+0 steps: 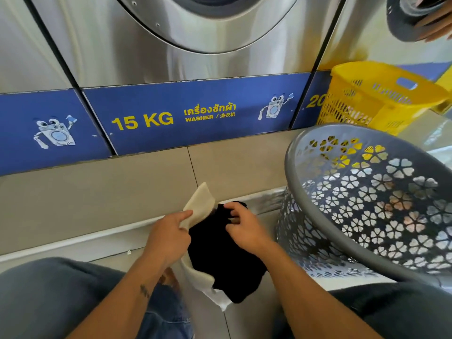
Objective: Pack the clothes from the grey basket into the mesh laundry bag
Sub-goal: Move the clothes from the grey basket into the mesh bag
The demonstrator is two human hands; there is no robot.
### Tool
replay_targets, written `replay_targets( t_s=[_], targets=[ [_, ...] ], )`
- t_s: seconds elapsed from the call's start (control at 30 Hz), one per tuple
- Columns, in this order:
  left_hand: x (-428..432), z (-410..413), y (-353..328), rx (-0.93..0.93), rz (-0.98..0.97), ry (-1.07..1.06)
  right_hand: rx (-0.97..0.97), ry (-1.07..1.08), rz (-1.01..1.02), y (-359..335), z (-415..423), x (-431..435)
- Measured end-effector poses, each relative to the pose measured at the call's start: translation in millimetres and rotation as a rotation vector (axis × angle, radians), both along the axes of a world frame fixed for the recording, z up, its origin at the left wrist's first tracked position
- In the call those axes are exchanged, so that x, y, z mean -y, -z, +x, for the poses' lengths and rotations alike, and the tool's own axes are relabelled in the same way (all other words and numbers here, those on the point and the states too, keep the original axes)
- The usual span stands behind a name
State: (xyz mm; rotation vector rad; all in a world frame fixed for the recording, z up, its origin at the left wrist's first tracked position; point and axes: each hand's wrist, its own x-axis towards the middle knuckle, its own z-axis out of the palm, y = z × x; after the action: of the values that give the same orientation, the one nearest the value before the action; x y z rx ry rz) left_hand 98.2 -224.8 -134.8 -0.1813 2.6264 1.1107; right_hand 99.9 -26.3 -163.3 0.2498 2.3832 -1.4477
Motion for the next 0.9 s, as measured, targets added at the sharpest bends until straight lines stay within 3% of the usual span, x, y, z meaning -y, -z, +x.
replay_targets(
  t_s=[0.1,0.27,0.33,0.53,0.67,0.77,0.9],
  targets=[
    [-1,1,0,0.014,-0.002,0.008,0.083,0.003,0.100,-5,-7,-32],
    [-2,6,-3,0.064,0.051,-0.006,0.625,-0.102,0.104,-9,21,-35],
    [-1,7,-4,0.075,0.074,-0.041,0.564,-0.059,0.142,1,33,-18],
    [10,4,-2,0.079,0.123,-0.173,0.005,-0.022,0.432,-10,27,20],
    [6,0,-3,0.068,0.214,-0.236,-0.272,-0.014,0.267,-25,11,47],
    [8,-4,-1,0.032,0.241,-0.296,-0.114,-0.223,0.168,3,21,59],
    [13,-6,6,0.042,0.174,-0.319,0.036,-0.312,0.362,44,42,50]
  ],
)
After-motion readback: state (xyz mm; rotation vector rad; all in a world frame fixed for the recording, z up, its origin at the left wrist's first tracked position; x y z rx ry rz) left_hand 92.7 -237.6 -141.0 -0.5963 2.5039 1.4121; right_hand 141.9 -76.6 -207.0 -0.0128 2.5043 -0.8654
